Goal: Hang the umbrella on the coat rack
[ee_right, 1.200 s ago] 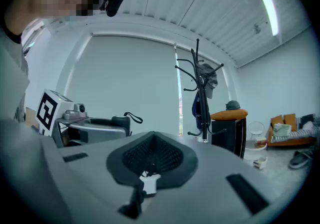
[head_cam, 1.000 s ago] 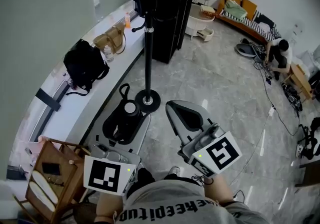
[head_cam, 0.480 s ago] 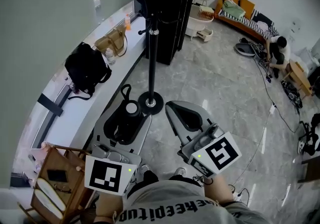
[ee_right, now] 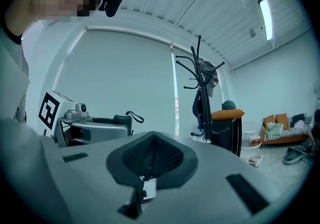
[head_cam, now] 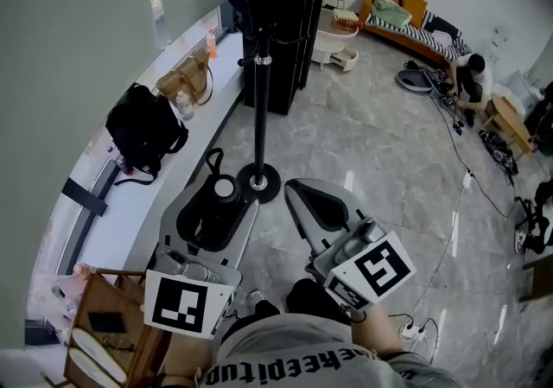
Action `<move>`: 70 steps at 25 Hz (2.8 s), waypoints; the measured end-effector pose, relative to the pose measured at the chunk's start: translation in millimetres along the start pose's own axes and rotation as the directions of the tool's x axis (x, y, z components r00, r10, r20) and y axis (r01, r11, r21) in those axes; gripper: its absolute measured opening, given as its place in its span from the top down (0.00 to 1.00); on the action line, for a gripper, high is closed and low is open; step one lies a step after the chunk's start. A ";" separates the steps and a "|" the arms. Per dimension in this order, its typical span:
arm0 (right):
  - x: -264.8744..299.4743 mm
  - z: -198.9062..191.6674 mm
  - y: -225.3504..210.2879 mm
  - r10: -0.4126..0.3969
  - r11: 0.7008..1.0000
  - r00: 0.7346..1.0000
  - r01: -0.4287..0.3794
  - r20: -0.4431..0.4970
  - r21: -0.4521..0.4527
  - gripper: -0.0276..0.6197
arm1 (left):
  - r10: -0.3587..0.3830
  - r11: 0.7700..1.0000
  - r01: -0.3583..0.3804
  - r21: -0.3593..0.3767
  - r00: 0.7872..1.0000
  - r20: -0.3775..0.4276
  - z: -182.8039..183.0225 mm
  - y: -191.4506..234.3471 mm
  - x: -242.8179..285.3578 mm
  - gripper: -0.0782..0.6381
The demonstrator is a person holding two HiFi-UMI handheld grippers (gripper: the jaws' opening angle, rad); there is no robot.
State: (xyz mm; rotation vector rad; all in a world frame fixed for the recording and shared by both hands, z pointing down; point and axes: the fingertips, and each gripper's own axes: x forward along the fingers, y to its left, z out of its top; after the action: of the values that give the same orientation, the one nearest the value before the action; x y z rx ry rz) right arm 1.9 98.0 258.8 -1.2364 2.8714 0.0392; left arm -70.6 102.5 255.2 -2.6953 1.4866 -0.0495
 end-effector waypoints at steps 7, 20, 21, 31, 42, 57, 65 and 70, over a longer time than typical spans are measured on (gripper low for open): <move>7.5 -3.6 -16.4 -0.014 0.999 1.000 0.014 0.001 0.029 0.94 | -0.021 1.000 0.021 -0.013 1.000 -0.004 -1.8 1.3 15.9 0.54; 56.7 -2.7 -60.0 0.091 0.995 0.996 -0.092 0.012 0.040 0.94 | 0.074 0.997 -0.074 -0.004 0.997 -0.024 -2.5 28.6 67.5 0.54; 59.3 -1.9 -64.8 0.098 0.994 0.995 -0.098 0.014 0.039 0.94 | 0.080 0.997 -0.080 -0.006 0.997 -0.022 -2.0 29.8 72.3 0.54; 78.7 -1.7 -116.1 0.158 0.987 0.987 -0.158 0.014 0.041 0.94 | 0.128 0.992 -0.128 -0.003 0.992 -0.024 -0.2 33.6 126.3 0.54; 86.8 -2.2 -168.8 0.201 0.979 0.979 -0.202 0.017 0.039 0.94 | 0.152 0.988 -0.153 -0.006 0.988 -0.028 1.4 24.6 181.5 0.54; 97.3 -11.9 -211.2 0.281 0.956 0.959 -0.283 0.034 0.072 0.94 | 0.228 0.974 -0.228 0.002 0.973 -0.047 -4.7 18.7 219.8 0.54; 118.8 -16.4 -208.3 0.296 0.951 0.955 -0.297 0.029 0.080 0.94 | 0.242 0.970 -0.242 0.009 0.968 -0.061 -10.3 39.0 223.4 0.54; 136.4 -16.8 -205.9 0.264 0.961 0.964 -0.265 0.025 0.082 0.94 | 0.209 0.978 -0.209 0.004 0.976 -0.053 -10.2 58.5 226.4 0.54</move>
State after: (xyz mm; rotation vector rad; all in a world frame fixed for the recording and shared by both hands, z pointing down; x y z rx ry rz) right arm 57.7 -143.0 268.8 -0.8278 2.9701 -0.0695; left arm 0.3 -120.5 260.7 -2.5408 1.7773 -0.1100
